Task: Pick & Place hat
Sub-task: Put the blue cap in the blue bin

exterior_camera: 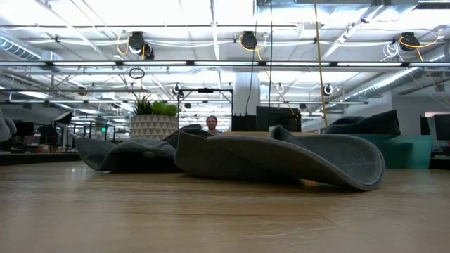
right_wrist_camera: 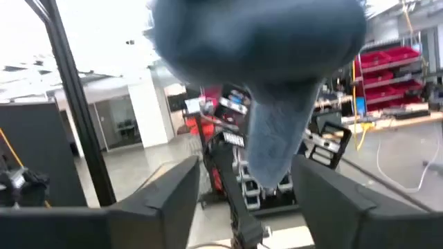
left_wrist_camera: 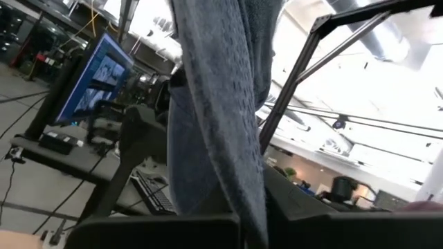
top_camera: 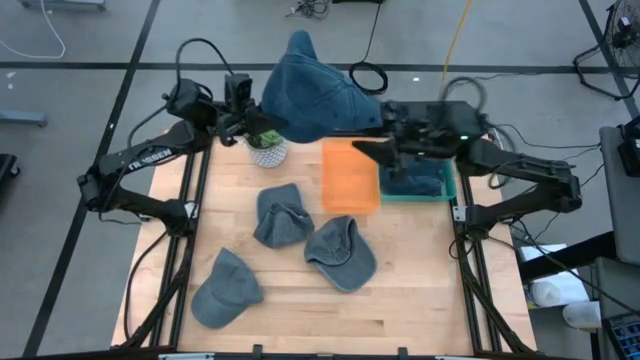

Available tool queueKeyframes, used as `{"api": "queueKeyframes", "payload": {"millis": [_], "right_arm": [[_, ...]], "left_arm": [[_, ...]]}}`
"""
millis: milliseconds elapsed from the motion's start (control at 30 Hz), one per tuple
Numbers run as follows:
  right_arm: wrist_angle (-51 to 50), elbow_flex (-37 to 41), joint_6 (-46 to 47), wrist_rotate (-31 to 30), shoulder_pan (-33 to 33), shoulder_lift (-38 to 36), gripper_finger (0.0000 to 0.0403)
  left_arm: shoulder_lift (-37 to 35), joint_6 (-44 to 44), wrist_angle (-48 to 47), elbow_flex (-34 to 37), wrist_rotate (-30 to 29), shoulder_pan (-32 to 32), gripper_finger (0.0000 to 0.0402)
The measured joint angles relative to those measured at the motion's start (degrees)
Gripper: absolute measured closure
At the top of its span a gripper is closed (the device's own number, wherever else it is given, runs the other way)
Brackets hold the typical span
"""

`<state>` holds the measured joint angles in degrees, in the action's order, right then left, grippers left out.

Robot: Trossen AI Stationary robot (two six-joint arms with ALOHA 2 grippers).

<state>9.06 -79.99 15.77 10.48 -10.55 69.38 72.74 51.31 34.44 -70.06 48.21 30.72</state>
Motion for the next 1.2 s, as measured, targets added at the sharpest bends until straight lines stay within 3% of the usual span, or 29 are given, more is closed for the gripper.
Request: {"api": "queueKeyframes", "payload": {"millis": [267,467,667,867,1200], "right_arm": [[-6.25,-0.04,-1.30,-8.27,0.00,-8.43,0.0135],[-11.36,-0.04,-1.92,-15.10,0.00,-12.56,0.0122],[-15.16,-0.04,-3.45,-14.98,0.00,-14.05,0.0122],[-16.20,-0.04,1.73,-14.77,-0.65,-12.50,0.0123],[-16.22,-0.04,7.60,-11.72,-1.51,-7.24,0.0124]], "left_arm": [[-3.08,4.35,-0.57,0.00,7.48,7.06,0.0394],[-8.03,1.75,-8.94,0.00,12.55,13.19,0.0394],[-15.07,-8.21,-24.86,0.00,16.50,18.83,0.0394],[-20.70,-15.60,-38.88,0.00,20.03,21.29,0.0394],[-22.59,-20.36,-49.72,0.02,20.22,20.83,0.0394]]}}
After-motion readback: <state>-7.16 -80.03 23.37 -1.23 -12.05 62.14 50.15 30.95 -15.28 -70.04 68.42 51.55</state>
